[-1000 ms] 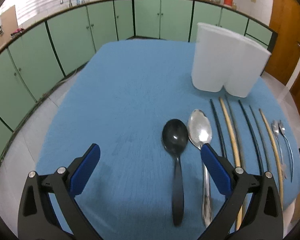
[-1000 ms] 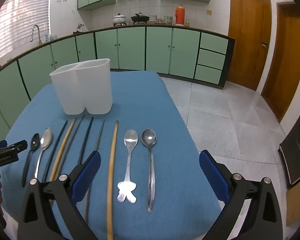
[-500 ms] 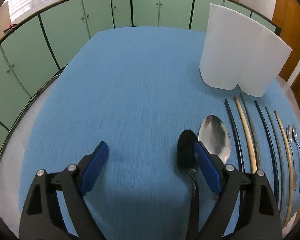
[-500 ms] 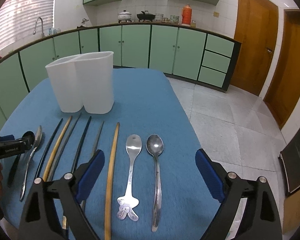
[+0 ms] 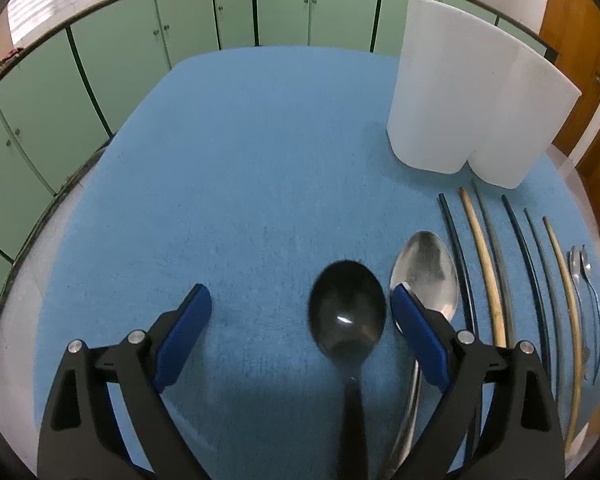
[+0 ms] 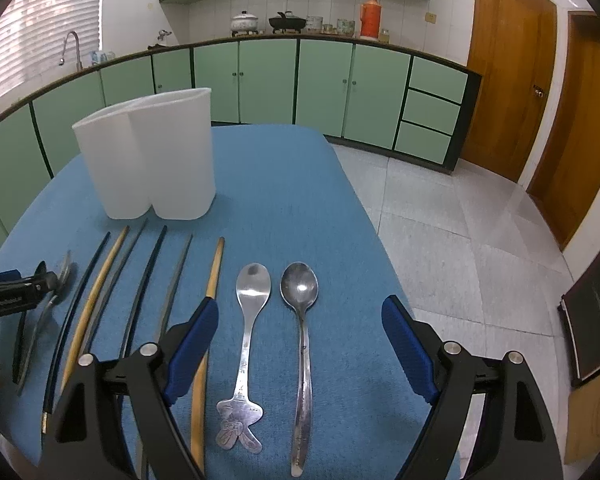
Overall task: Organize utensils
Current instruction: 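Grasp the black plastic spoon with the left tool while the right tool grasps a silver spoon, then lift both spoons and lower them into the white utensil holder, opening both tools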
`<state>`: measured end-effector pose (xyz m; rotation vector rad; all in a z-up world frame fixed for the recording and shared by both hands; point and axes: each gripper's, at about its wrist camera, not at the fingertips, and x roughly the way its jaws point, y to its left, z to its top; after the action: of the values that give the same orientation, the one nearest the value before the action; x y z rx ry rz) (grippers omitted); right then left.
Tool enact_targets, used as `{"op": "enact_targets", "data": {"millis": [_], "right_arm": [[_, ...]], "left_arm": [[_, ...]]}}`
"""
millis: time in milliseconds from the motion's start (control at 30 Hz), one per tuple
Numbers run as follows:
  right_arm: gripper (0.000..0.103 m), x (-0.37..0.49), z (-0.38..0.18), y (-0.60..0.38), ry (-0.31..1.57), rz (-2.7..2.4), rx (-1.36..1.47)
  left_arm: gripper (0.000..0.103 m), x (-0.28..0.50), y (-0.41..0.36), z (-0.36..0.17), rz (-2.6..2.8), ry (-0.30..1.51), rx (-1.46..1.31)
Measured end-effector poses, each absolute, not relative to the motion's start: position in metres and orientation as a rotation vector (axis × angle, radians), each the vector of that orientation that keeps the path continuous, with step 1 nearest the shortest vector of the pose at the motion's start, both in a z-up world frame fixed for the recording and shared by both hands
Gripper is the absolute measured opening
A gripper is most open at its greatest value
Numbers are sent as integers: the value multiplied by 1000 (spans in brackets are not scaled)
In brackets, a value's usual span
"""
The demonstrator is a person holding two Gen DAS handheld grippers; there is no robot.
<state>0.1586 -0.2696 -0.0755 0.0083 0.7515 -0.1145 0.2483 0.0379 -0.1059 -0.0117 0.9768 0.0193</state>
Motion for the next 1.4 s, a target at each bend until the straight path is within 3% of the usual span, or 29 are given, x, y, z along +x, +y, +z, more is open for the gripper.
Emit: {"op": "enact_targets", "data": {"millis": [100,200,400,533,700,800,933,1067,1167,1267,1333,1400], "right_arm": [[82,160,-76,-270,752,-117,7],[82,161,-77,-271,750,-119,6],[82,163,-81,-278,752,-138,6],[73,167,-84,-282,765,-131,-16],[59,179,-93,-294,820,-96,28],[59,186,-93,-297,834,-72,49],[57,196,-96,-292,845,-49,20],[50,208,-103,-290,882,-39,20],[47,216,-111,-294,909,-34,39],[30,215,-110,-293,910,-4,45],[28,216,-109,-293,914,8,47],[28,215,-108,-294,912,11,50]], "left_arm": [[89,253,39,-107,15,973,-20],[81,251,38,-107,5,963,-20],[60,251,39,-104,-21,943,-22],[44,249,41,-104,-43,933,-24],[41,246,42,-105,-53,925,-16],[43,249,42,-106,-48,922,-9],[56,246,42,-107,-45,917,-18],[55,245,40,-108,-43,904,-9],[52,245,40,-108,-50,901,-13],[41,243,39,-108,-58,896,-16],[34,239,40,-108,-70,893,-18],[34,238,38,-108,-75,889,-16]]}}
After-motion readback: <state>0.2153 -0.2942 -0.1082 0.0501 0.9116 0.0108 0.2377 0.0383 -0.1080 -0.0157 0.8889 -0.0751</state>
